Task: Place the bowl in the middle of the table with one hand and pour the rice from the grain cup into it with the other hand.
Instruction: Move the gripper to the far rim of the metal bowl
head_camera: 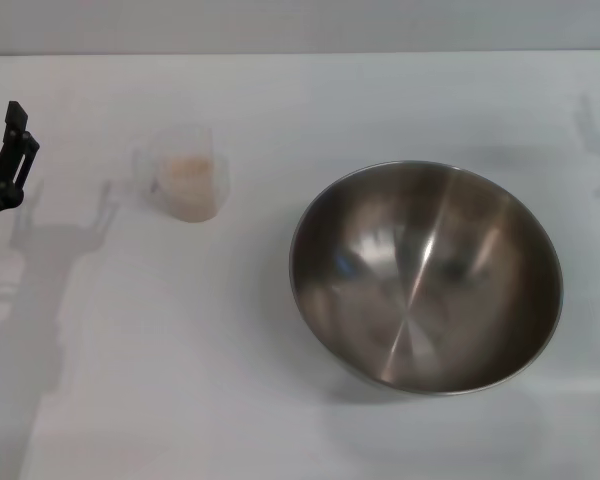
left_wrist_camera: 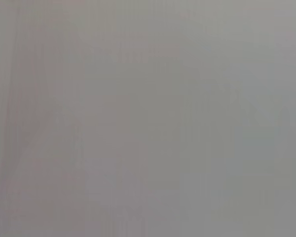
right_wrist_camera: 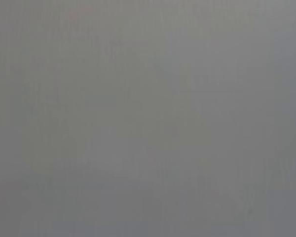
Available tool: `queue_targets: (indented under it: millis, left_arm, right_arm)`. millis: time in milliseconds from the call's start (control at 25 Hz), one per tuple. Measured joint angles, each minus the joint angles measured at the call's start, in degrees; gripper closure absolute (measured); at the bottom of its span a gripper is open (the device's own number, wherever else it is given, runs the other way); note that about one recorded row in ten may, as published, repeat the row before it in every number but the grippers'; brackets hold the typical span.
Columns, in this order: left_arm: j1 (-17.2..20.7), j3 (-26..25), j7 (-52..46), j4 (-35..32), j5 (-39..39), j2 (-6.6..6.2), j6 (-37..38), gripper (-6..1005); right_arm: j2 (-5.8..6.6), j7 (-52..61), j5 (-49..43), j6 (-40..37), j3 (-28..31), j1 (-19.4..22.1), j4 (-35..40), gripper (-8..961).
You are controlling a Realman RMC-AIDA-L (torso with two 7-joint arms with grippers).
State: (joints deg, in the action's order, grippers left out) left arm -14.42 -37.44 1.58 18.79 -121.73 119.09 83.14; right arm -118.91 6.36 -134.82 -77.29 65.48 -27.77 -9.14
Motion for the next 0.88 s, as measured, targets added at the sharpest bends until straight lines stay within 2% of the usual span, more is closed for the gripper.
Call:
queue_targets:
  millis: [760, 840, 880]
  left_arm:
    - [0.0, -0.1, 0.0, -0.1, 0.0, -0.09, 0.2, 167]
    - [0.0, -0.1, 0.0, -0.1, 0.0, -0.09, 0.1, 167]
    - [0.0, -0.1, 0.0, -0.1, 0.0, -0.09, 0.1, 167]
  right_arm:
    - [-0.09, 0.5, -0.5, 0.3, -0.6, 0.3, -1.3, 185]
    - [0.11, 1.9, -1.4, 1.4, -1.0, 0.5, -2.5, 187]
    - [0.63, 3.9, -2.9, 2.6, -1.5, 0.7, -3.5, 188]
